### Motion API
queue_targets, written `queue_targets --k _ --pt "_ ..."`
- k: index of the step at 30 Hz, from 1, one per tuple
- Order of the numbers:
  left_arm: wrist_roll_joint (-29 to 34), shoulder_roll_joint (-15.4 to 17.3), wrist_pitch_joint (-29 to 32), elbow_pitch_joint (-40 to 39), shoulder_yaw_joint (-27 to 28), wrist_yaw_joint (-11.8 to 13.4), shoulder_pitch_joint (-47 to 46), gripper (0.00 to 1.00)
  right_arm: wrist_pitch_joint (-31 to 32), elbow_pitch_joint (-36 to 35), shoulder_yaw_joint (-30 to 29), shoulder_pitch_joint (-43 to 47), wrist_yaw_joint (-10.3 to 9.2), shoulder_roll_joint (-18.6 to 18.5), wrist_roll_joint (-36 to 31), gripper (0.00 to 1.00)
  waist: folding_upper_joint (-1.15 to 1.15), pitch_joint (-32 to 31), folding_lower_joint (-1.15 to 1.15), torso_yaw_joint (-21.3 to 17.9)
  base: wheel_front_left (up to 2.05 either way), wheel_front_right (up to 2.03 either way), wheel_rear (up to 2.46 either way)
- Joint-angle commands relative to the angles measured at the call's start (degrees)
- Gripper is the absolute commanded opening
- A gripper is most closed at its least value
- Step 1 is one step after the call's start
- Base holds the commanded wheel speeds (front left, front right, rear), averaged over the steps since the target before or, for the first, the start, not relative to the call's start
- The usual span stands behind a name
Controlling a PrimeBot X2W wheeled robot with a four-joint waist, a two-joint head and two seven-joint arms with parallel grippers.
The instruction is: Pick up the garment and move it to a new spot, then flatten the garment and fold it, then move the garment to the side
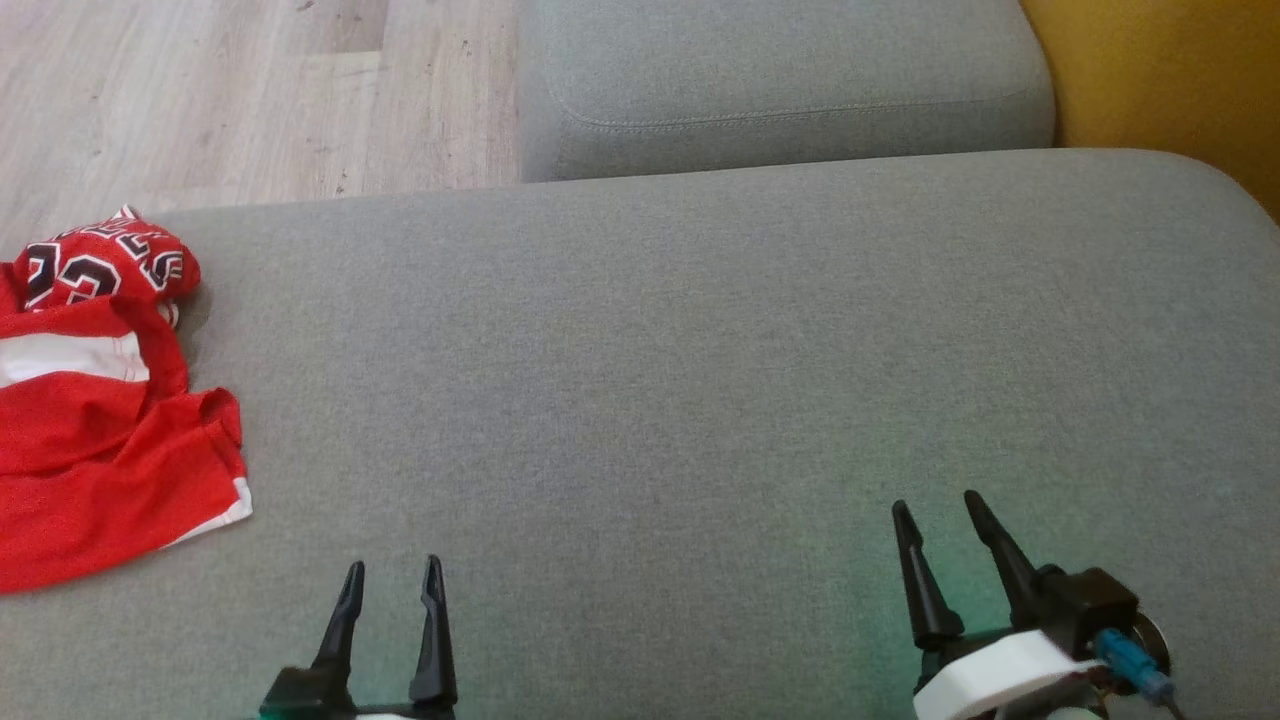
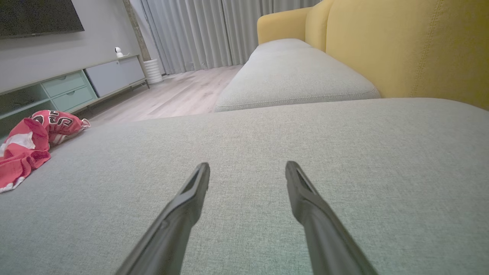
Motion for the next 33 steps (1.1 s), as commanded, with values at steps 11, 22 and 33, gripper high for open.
queue_targets --k 11,22,33 --pt "0.2 0.2 -1.2 0.0 2.1 0.6 -1.1 1.0 -1.2 -0.7 1.5 -2.3 0.23 -0.6 -2.3 1.0 0.0 0.2 0.01 -0.1 0.0 0.0 0.0" --pt "0.1 0.2 -1.2 0.5 2.1 0.7 -1.2 1.0 -1.2 -0.6 1.1 -2.4 0.23 -0.6 -2.3 1.0 0.0 0.3 0.01 0.0 0.0 0.0 0.0" --pt "0.6 0.2 -1.2 1.2 1.1 0.7 -2.2 1.0 -1.2 -1.2 0.1 -1.5 0.23 -0.6 -2.0 1.0 0.0 -0.2 0.01 6.1 0.0 0.0 0.0"
